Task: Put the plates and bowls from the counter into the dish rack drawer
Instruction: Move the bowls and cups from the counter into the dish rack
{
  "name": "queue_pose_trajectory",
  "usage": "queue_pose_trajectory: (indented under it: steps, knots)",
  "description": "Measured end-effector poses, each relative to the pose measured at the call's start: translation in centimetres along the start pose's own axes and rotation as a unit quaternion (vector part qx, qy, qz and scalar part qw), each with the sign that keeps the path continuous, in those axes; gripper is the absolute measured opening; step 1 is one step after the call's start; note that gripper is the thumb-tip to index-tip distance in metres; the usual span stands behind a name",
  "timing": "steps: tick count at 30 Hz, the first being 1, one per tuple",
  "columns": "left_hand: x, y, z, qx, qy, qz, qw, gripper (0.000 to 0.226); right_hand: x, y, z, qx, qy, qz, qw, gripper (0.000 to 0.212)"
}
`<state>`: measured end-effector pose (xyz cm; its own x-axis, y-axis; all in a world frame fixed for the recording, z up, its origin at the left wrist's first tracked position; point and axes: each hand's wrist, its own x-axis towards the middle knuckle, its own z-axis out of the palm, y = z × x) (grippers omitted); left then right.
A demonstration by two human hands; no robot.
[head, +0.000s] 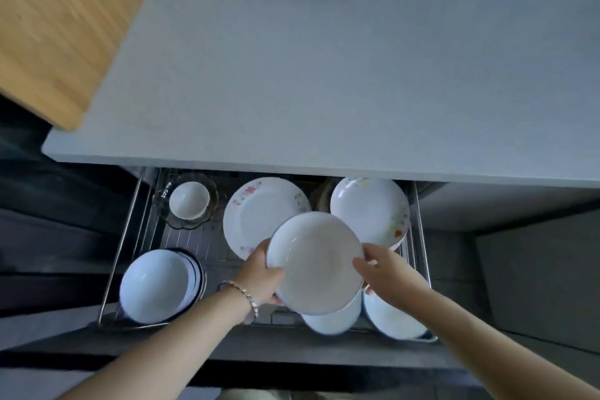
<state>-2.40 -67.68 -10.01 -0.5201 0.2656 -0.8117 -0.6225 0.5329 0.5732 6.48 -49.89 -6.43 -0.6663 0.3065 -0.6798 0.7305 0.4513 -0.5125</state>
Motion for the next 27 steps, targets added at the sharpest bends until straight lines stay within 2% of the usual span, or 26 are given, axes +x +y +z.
queue_pose_trajectory:
  steps: [4,8,13,19,23,27]
  knots:
    - [2.4,-4.1,3.7,0.045,0.003,-0.038,0.998,0.059,0.9,5.4,2.4,-0.022,-0.003,0.046,0.999,0.016]
    - [4.8,-6.3,5.9,0.159,0.02,-0.062,0.985,0.051,2.9,9.1,4.7,-0.026,-0.012,0.077,0.997,0.016]
    - [6.8,-7.8,7.5,0.29,0.064,-0.054,0.953,0.042,4.3,11.4,6.8,-0.012,-0.036,0.112,0.993,0.011]
    - [7.2,-9.3,7.0,0.317,0.057,-0.015,0.947,0.039,4.8,12.0,8.3,0.022,-0.013,0.119,0.993,0.024]
    - [7.7,-9.4,7.0,0.31,0.029,-0.035,0.95,0.049,4.7,12.3,8.8,0.041,0.003,0.113,0.993,0.03]
    - [7.9,-9.2,7.1,0.302,0.009,-0.046,0.952,0.053,4.8,12.3,8.7,0.04,0.007,0.112,0.993,0.026]
